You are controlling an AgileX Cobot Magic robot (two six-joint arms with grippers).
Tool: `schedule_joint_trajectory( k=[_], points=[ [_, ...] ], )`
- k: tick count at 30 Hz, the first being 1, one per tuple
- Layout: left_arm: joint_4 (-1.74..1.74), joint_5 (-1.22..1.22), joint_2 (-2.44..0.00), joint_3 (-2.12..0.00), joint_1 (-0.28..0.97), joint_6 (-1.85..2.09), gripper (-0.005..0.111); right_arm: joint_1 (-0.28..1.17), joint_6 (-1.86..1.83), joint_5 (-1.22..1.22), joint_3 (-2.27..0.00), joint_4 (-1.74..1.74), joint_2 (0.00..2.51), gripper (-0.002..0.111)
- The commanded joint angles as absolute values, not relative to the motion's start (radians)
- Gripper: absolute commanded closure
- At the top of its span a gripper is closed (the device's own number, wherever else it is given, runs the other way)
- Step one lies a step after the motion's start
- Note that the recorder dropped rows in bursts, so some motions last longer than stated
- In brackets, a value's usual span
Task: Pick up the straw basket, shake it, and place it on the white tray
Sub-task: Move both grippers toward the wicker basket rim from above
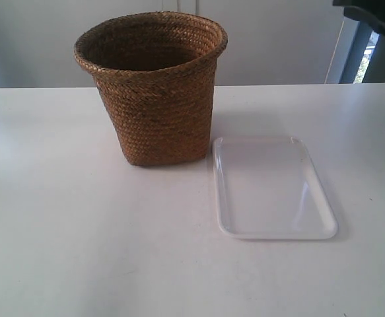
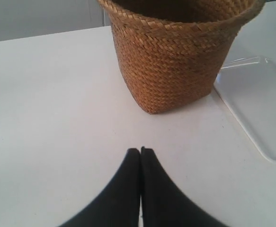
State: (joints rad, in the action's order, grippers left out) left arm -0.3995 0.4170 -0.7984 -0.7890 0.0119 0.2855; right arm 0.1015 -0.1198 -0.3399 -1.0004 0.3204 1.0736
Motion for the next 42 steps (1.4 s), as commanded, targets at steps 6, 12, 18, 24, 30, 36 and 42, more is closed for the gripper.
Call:
schedule_joint_trajectory(
  k=[6,12,18,24,30,36,42],
  points=[
    [-0.399,0.566,-1.133,-1.137,0.012,0.262,0.107,0.098,-0.139,-0.729,-1.463,0.313,1.389,0.108],
    [-0.402,0.631,-1.253,-1.309,0.012,0.187,0.107,0.098,-0.145,-0.958,-1.711,0.301,1.550,0.108],
    [-0.404,0.600,-1.328,-1.327,0.012,0.000,0.107,0.098,-0.135,-0.886,-1.807,0.270,1.606,0.108],
    [-0.391,0.592,-1.324,-1.327,0.012,0.060,0.107,0.098,-0.131,-0.892,-1.813,0.281,1.587,0.108],
    [-0.391,0.523,-1.342,-1.329,0.012,0.060,0.107,0.096,-0.063,-0.905,-1.813,0.193,1.633,0.108],
    [-0.390,0.522,-1.393,-1.329,0.012,0.060,0.107,0.096,-0.063,-0.892,-1.815,0.128,1.667,0.100],
    [-0.414,0.460,-1.426,-1.362,0.012,0.060,0.093,0.096,-0.063,-0.786,-1.827,0.123,1.682,0.076]
  ],
)
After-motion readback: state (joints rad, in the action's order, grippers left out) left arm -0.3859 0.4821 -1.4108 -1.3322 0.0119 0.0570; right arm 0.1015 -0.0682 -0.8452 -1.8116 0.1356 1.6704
